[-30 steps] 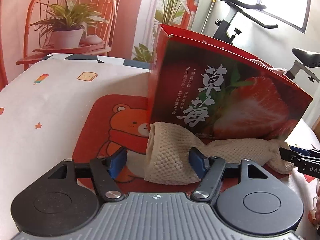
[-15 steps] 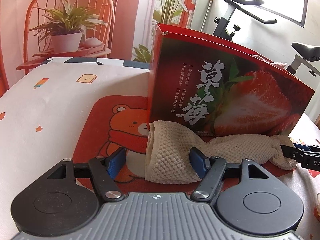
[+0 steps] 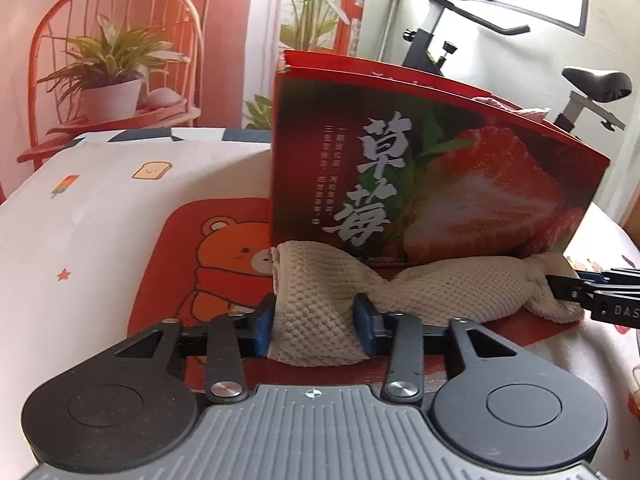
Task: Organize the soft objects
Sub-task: 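Move the left tool to the beige knit towel and grasp it, then grasp the beige towel end with the right tool while the left tool holds it, then lift the beige towel with both tools over the red box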
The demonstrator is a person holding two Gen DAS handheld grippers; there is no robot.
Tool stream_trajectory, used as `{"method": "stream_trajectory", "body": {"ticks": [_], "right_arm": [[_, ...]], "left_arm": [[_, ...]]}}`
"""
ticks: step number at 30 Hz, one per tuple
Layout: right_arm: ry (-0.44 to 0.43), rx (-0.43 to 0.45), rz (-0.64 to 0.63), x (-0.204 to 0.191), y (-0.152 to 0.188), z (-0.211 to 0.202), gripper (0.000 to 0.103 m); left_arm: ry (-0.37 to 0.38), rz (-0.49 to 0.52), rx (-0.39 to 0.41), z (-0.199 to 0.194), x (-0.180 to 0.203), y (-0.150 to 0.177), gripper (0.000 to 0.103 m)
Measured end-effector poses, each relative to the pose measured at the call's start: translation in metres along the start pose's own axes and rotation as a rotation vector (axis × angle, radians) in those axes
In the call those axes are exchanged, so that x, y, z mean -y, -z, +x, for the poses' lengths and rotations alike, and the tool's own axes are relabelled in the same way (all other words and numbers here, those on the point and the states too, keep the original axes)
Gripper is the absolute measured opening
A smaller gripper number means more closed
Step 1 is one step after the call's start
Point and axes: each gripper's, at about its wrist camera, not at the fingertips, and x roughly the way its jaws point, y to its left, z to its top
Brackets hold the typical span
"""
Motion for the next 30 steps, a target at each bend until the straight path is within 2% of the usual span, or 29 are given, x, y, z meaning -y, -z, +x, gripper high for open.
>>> {"method": "stream_trajectory", "body": {"ticks": [2, 5, 7, 11, 16, 22, 25, 30], "right_arm": [[-0.001, 0.001, -0.012, -0.002, 0.000, 0.000, 0.025], [0.010, -0.004, -0.025, -0.006, -0.001, -0.001, 0.020], [0.025, -0.014, -0.043, -0.009, -0.003, -0.003, 0.009], [0.003, -0.001, -0.014, -0.012, -0.009, -0.019, 0.006], [-0.026, 0.095, -0.012, -0.020, -0.021, -0.061, 0.006], [-0.001, 0.220, -0.035, -0.026, -0.049, -0.104, 0.006], [0.019, 0.266, -0.036, -0.023, -0.066, -0.117, 0.006], [0.069, 0.315, -0.067, -0.017, -0.104, -0.119, 0.006]], "left_arm": [[-0.006, 0.006, -0.006, 0.000, 0.002, -0.001, 0.037], [0.004, 0.002, -0.042, -0.003, 0.006, -0.007, 0.023], [0.005, -0.027, -0.066, -0.007, 0.006, -0.011, 0.018], [-0.012, -0.046, -0.058, -0.023, 0.004, -0.012, 0.013], [-0.015, -0.043, 0.034, -0.064, 0.006, -0.020, 0.012], [0.015, -0.026, 0.162, -0.102, 0.020, -0.058, 0.012], [0.022, -0.010, 0.215, -0.109, 0.028, -0.082, 0.012], [-0.004, 0.010, 0.236, -0.094, 0.043, -0.117, 0.012]]}}
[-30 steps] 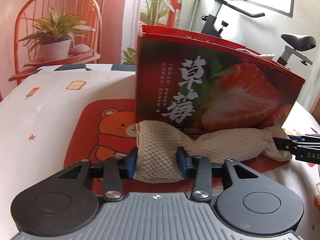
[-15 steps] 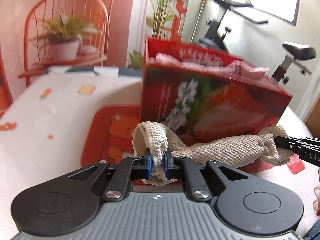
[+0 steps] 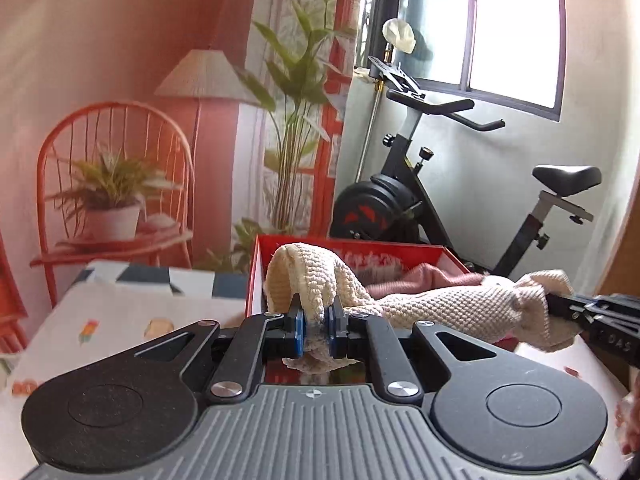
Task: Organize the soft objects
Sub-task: 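Lift the beige towel with both tools over the red box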
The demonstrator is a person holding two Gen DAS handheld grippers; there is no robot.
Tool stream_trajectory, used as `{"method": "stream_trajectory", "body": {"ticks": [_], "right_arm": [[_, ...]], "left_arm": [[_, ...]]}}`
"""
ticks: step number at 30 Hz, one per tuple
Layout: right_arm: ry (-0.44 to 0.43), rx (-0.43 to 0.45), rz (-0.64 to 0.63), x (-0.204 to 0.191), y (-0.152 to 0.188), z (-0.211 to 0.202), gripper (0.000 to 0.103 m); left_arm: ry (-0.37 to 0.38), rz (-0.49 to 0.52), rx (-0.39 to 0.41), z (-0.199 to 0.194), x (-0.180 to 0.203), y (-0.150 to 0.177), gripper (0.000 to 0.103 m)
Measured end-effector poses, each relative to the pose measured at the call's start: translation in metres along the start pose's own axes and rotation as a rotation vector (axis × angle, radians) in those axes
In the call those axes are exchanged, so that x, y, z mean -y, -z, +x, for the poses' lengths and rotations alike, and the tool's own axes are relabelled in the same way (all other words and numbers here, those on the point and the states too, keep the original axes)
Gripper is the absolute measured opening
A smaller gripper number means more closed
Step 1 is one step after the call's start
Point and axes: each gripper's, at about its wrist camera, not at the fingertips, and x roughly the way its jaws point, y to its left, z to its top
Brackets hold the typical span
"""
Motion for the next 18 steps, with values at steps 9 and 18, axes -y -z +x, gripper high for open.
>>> {"method": "stream_trajectory", "body": {"ticks": [9, 18], "right_arm": [[0.048, -0.060, -0.098, 0.010, -0.021, 0.049, 0.006], [0.012, -0.183, -0.210, -0.006, 0.000, 0.095, 0.006]], "left_arm": [[0.004, 0.062, -0.163, 0.076, 0.004, -0.008, 0.012], [0.042, 0.102, -0.279, 0.123, -0.007, -0.003, 0.012]]}}
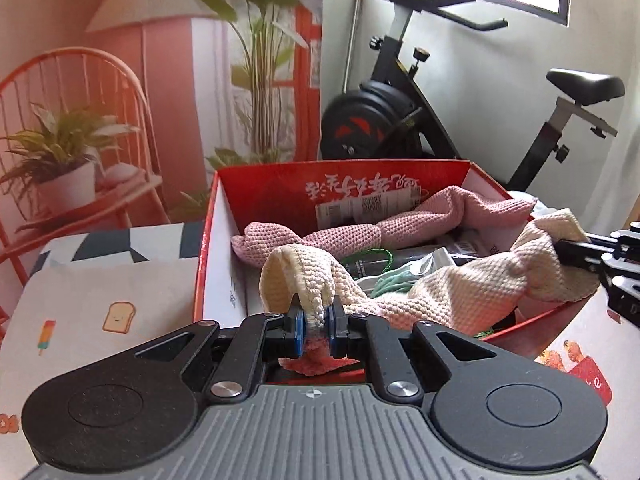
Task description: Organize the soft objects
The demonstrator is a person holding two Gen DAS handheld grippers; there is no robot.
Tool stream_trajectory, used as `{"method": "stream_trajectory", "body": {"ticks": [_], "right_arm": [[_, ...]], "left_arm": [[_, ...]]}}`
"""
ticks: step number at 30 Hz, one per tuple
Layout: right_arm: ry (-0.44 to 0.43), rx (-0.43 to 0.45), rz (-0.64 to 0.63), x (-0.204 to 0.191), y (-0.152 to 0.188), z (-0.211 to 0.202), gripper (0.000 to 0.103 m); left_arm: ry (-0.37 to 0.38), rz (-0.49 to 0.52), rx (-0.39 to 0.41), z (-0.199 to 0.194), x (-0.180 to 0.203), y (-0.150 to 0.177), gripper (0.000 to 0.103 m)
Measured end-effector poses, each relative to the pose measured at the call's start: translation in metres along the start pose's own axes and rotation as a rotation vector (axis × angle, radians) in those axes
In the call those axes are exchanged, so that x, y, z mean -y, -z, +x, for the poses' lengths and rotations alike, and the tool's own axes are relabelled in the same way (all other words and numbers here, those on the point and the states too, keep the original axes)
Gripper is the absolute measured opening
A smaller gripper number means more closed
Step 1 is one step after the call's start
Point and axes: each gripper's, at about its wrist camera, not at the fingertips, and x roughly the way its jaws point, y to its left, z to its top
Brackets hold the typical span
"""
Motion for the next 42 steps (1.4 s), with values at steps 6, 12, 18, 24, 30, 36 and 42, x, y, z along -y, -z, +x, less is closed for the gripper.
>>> {"method": "stream_trajectory", "body": {"ticks": [6, 12, 18, 24, 30, 36, 42], "right_arm": [[-0.011, -0.055, -0.046, -0.008, -0.001, 0.028, 0.006], [-0.008, -0.098, -0.017, -0.006, 0.003, 0.044, 0.006], [-0.013, -0.089, 0.046, 0.002, 0.008, 0.042, 0.011], [-0.012, -0.037, 0.073, 0.005, 0.004, 0.023, 0.025], [-0.010, 0.046, 0.096, 0.004, -0.015, -0.018, 0.061], [0.002, 0.147, 0.150, 0.005, -0.039, -0.072, 0.103], [-0.001, 0.193, 0.215, -0.002, -0.057, -0.126, 0.103]], "left_arm": [[0.006, -0.005, -0.034, 0.012, -0.006, -0.006, 0.013], [-0.003, 0.002, -0.041, 0.016, -0.005, -0.005, 0.013], [-0.009, 0.004, -0.030, 0.012, -0.004, -0.007, 0.016], [0.026, 0.007, 0.010, -0.007, 0.000, -0.008, 0.059], [0.036, 0.005, 0.091, -0.044, 0.009, -0.011, 0.094], [0.008, 0.003, 0.207, -0.100, 0.015, -0.011, 0.103], [-0.131, 0.020, 0.272, -0.162, 0.026, -0.013, 0.103]]}}
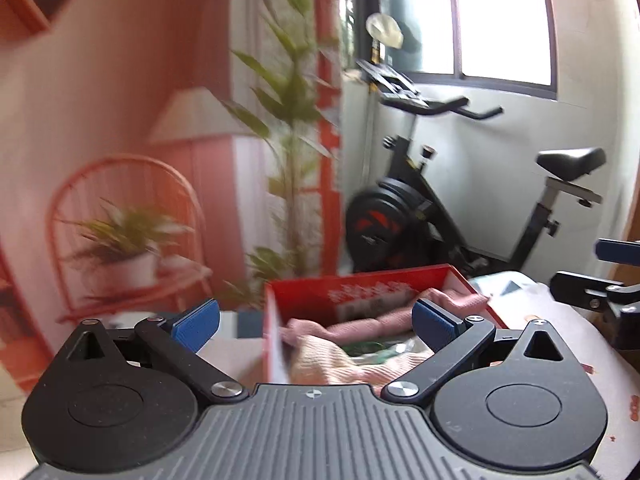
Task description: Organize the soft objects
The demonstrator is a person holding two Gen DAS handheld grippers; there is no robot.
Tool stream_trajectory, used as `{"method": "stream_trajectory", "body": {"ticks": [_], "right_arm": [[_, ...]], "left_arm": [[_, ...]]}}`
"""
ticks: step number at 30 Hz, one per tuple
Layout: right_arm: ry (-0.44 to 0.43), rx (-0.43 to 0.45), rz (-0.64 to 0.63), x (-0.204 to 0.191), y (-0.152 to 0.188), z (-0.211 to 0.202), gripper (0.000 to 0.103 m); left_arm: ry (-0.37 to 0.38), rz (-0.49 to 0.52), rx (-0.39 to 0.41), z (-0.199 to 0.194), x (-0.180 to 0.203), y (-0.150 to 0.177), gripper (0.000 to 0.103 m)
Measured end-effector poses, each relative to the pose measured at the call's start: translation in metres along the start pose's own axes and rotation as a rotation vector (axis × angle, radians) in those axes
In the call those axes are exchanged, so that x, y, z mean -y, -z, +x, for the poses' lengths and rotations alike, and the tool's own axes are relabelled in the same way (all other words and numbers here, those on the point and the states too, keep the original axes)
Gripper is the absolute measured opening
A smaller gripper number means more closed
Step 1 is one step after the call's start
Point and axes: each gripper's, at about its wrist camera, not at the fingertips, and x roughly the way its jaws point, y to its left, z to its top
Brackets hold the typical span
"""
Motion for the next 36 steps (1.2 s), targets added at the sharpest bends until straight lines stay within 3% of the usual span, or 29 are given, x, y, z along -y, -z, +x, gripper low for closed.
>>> {"method": "stream_trajectory", "body": {"ticks": [4, 7, 12, 21, 27, 36], "right_arm": [[0.012, 0.047, 0.028, -0.013, -0.012, -0.039, 0.103], [0.025, 0.052, 0.062, -0.022, -0.019, -0.066, 0.103], [0.039, 0.060, 0.110, -0.037, -0.023, -0.118, 0.103], [0.041, 0.101, 0.080, -0.071, -0.022, -0.199, 0.103], [0.047, 0.103, 0.059, -0.074, -0.027, -0.221, 0.103], [0.080, 0.100, 0.055, -0.073, -0.027, -0.222, 0.103]], "left_arm": [[-0.067, 0.032, 0.064, -0.047, -0.001, -0.008, 0.103], [-0.049, 0.010, 0.099, -0.084, -0.008, -0.011, 0.103], [-0.053, -0.025, 0.090, -0.138, -0.014, -0.016, 0.103], [-0.042, -0.029, 0.118, -0.215, -0.010, -0.006, 0.103], [-0.058, -0.037, 0.160, -0.231, -0.002, -0.002, 0.103], [-0.079, -0.038, 0.159, -0.234, -0.004, 0.002, 0.103]]}}
